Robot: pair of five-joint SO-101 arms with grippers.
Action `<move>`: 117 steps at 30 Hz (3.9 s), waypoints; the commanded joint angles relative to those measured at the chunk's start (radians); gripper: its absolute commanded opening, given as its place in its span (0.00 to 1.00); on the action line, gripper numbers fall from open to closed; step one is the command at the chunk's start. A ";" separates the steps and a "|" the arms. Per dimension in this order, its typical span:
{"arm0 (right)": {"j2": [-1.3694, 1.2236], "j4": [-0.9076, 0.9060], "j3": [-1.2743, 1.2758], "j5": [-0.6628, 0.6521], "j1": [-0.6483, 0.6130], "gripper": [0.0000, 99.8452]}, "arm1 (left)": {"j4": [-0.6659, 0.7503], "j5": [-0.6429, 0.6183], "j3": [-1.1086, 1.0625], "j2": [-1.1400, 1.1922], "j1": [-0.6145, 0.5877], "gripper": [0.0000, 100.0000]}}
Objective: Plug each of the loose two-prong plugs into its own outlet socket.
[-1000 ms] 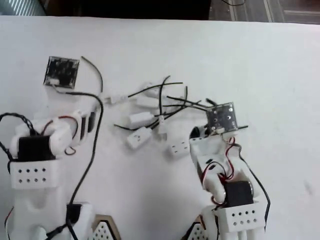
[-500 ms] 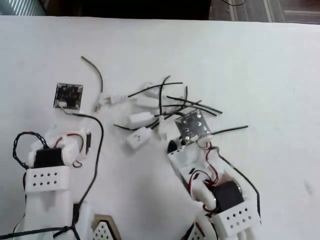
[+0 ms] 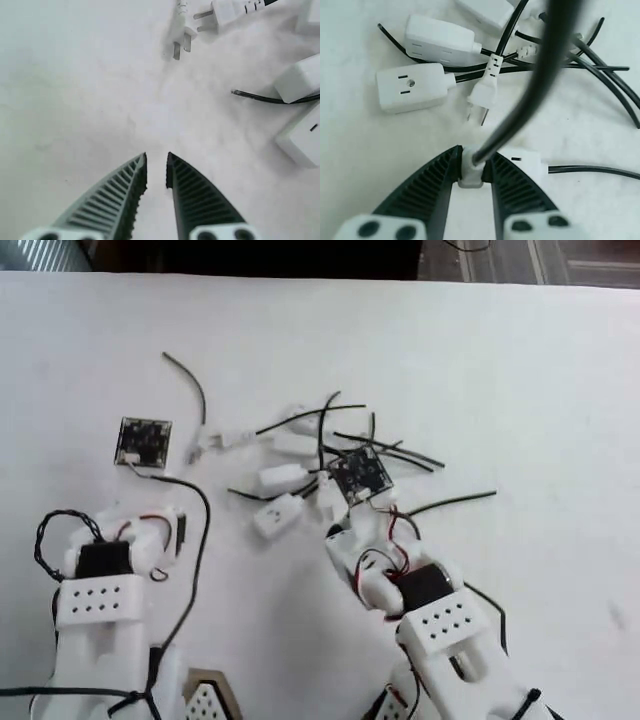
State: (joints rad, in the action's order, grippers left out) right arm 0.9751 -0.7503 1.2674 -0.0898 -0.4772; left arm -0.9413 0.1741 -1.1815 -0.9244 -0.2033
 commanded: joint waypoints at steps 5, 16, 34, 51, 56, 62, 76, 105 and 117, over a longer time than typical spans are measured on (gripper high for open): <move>-0.008 0.165 0.107 -0.003 0.050 0.02 | 0.017 0.006 0.008 -0.022 -0.013 0.08; -0.008 0.219 0.161 -0.005 0.050 0.02 | 0.015 0.006 0.006 -0.019 -0.013 0.08; -0.010 0.189 0.229 -0.229 0.050 0.02 | 0.020 0.008 -0.006 -0.022 -0.013 0.08; -0.002 -0.038 0.074 -0.221 0.048 0.19 | 0.014 0.008 -0.014 -0.022 -0.015 0.08; -0.001 -0.206 -0.100 -0.221 0.051 0.23 | 0.017 0.023 -0.018 -0.022 -0.015 0.08; -0.001 -0.325 -0.238 -0.230 0.053 0.23 | 0.015 0.057 -0.020 -0.022 -0.015 0.08; -0.021 -0.584 -0.364 -0.807 0.392 0.23 | 0.015 0.061 -0.020 -0.021 -0.015 0.08; -0.645 -0.145 -0.302 -0.793 0.081 0.34 | 0.031 0.063 -0.043 -0.022 -0.015 0.08; -0.636 -0.147 -0.298 -0.793 0.116 0.02 | 0.031 0.063 -0.043 -0.022 -0.015 0.08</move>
State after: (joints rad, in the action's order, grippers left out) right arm 0.3276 -0.9053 1.0050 -0.8922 -0.3959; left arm -0.9291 0.2294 -1.2306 -0.9260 -0.2125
